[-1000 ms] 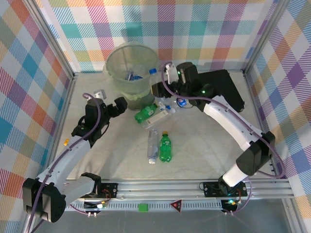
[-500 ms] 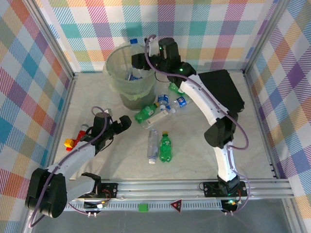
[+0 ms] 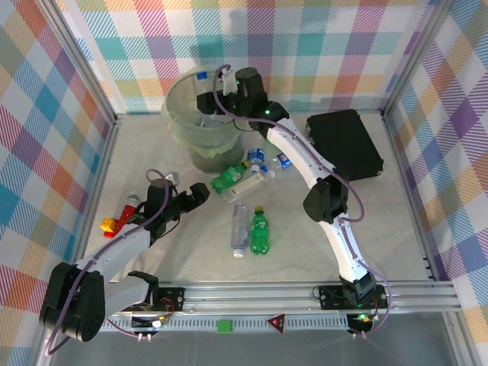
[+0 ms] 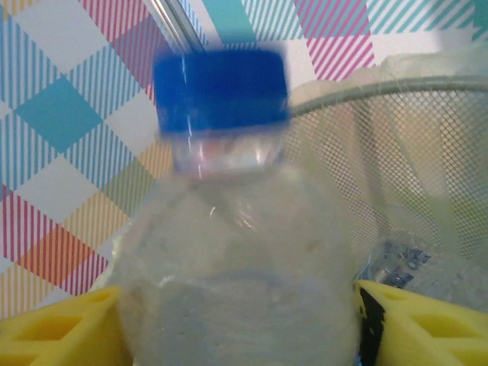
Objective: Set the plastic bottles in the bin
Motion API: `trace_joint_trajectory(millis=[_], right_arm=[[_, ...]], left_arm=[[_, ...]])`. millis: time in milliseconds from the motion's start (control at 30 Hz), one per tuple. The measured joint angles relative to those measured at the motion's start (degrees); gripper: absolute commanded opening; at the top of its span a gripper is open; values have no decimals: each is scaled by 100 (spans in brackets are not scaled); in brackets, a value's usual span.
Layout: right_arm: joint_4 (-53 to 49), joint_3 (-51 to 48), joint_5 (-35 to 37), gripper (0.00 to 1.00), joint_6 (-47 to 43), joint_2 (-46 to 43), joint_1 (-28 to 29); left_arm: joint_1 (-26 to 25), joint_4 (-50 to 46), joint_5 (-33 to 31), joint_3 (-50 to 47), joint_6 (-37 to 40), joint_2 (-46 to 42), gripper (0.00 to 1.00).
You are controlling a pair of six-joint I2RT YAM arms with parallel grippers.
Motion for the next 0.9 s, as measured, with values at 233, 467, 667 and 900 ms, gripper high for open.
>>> trace_joint_trajectory(millis=[233,467,667,900], right_arm=[[48,42,50,100,-210,-11,0],[-417,-149,98,99,-435,-605,0],[-555,-1556,389,99,-514,-2175,0],[-330,-3823,990,99,-627,-3805,0]], left_arm=[[-74,-46,-42,0,4,-151,100],[-352,-131,-52,37,15,-35,100],[-903,-203,-151,278,20,326,100],[-1567,-407,-363,586,24,671,100]])
